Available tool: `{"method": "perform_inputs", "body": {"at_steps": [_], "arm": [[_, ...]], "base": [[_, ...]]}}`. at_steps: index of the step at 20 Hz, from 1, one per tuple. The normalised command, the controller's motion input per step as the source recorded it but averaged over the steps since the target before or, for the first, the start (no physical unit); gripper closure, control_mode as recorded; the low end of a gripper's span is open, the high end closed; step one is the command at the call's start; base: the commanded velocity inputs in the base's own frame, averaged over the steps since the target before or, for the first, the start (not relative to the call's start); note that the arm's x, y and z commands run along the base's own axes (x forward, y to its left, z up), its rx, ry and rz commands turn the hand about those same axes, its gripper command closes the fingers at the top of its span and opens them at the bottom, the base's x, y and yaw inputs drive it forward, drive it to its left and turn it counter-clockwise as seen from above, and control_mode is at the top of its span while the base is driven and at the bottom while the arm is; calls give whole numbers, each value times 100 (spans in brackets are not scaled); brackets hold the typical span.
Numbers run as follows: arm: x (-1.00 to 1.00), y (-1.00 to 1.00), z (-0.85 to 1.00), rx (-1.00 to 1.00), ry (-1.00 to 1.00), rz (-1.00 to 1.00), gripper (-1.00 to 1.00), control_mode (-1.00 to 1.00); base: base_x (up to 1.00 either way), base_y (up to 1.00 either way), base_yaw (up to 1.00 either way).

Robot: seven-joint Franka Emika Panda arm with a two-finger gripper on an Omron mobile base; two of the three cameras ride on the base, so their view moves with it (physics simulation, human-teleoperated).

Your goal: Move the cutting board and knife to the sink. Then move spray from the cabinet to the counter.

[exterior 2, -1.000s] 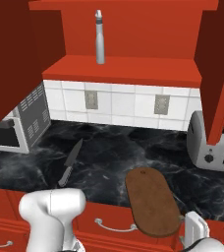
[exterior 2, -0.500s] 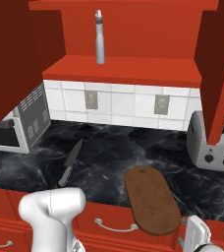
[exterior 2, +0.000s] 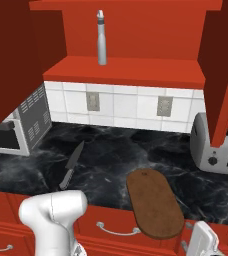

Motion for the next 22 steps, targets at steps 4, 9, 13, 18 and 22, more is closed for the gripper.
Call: {"method": "perform_inputs", "body": {"at_steps": [4, 9, 13, 18, 22], "arm": [[-17, 17, 0, 0, -13, 0, -100, -100], [-20, 22, 7, 0, -20, 0, -100, -100], [-4, 31, 17, 0, -26, 0, -100, -100], [0, 41, 10, 0, -13, 0, -100, -100], [2, 22, 0, 0, 0, 0, -100, -100]], "base": [[0, 0, 0], [0, 0, 0], [0, 0, 0], [0, 0, 0], [0, 0, 0]]}}
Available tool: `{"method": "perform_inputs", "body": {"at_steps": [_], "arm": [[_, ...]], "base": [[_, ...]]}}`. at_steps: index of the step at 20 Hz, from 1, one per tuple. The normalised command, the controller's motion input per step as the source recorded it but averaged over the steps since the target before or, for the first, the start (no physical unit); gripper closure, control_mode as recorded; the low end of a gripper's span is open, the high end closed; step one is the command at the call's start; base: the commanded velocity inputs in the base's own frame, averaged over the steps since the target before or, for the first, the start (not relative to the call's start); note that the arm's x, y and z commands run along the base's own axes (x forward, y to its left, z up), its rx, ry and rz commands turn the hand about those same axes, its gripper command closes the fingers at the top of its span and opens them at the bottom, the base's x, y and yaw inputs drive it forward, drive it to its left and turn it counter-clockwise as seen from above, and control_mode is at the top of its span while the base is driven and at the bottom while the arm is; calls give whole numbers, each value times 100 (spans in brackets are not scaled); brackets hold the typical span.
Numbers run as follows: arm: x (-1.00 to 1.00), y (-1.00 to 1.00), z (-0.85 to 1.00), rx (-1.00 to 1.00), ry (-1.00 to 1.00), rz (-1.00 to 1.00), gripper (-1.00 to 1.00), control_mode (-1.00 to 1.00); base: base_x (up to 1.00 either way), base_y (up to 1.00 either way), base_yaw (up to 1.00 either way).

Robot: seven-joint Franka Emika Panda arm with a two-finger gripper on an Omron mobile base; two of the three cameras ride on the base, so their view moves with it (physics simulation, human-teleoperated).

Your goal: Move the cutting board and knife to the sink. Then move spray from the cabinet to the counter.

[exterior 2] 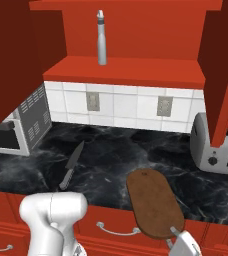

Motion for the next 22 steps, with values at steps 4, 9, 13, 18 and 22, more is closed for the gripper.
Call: {"method": "perform_inputs", "body": {"at_steps": [4, 9, 13, 18, 22], "arm": [[0, -1, 0, 0, 0, -5, -100, -100], [0, -3, 0, 0, 0, -9, -100, -100], [1, 0, 0, 0, 0, -8, -100, -100], [12, 6, 0, 0, 3, -2, -100, -100], [32, 8, 0, 0, 5, 0, -100, -100]], "base": [[0, 0, 0], [0, 0, 0], [0, 0, 0], [0, 0, 0], [0, 0, 0]]}}
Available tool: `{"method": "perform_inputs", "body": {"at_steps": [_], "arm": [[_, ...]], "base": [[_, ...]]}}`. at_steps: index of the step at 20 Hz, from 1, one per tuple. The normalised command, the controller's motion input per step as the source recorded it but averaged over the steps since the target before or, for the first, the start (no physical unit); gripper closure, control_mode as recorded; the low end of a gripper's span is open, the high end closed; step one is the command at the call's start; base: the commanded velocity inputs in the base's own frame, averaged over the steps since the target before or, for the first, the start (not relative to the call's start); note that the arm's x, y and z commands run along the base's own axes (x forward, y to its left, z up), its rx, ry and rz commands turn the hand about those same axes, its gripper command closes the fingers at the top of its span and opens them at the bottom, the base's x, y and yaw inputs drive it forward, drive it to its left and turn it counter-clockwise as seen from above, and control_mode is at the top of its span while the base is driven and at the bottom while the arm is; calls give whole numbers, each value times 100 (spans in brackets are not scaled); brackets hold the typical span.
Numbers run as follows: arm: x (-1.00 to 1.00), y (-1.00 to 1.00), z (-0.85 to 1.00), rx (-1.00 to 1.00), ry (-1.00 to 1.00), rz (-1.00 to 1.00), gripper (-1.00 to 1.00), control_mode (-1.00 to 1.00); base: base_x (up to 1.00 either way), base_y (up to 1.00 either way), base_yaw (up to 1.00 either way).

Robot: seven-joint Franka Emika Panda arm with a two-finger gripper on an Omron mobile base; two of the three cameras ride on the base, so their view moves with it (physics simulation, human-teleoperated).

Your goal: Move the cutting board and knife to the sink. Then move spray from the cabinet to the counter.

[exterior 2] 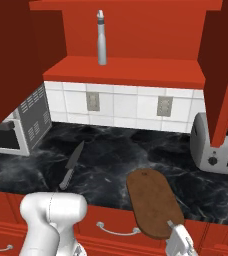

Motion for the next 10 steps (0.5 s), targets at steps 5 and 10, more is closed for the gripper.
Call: {"method": "perform_inputs", "body": {"at_steps": [5, 10], "arm": [[24, 2, 0, 0, 8, 0, -100, -100], [6, 0, 0, 0, 5, 0, -100, -100]], "base": [[0, 0, 0], [0, 0, 0]]}}
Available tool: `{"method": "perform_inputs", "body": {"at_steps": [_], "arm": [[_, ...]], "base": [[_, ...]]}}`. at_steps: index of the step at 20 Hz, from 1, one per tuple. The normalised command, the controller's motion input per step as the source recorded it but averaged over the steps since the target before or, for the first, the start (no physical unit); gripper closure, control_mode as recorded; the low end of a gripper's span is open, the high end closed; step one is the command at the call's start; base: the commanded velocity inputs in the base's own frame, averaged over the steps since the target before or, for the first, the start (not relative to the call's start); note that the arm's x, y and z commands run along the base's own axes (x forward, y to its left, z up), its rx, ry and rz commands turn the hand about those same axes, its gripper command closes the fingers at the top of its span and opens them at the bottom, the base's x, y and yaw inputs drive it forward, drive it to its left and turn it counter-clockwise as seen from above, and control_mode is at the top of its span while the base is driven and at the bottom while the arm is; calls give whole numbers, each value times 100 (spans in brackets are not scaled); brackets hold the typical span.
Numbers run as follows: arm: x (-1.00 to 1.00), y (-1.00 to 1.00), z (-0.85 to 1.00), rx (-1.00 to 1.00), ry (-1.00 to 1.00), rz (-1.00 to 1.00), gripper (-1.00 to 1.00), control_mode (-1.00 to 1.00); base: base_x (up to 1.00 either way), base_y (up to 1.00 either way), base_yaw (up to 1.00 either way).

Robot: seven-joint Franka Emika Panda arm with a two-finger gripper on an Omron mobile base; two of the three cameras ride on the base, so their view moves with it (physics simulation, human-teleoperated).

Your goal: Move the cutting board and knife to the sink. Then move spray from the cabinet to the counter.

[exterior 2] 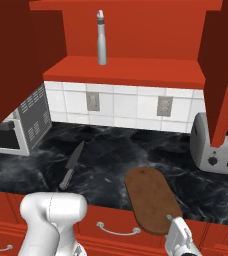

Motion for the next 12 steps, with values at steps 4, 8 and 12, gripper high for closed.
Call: {"method": "perform_inputs", "body": {"at_steps": [4, 8, 12], "arm": [[0, 0, 0, 0, 0, 0, -100, -100], [0, 0, 0, 0, 0, 0, -100, -100], [0, 0, 0, 0, 0, 0, -100, -100]], "base": [[0, 0, 0], [0, 0, 0], [0, 0, 0]]}}
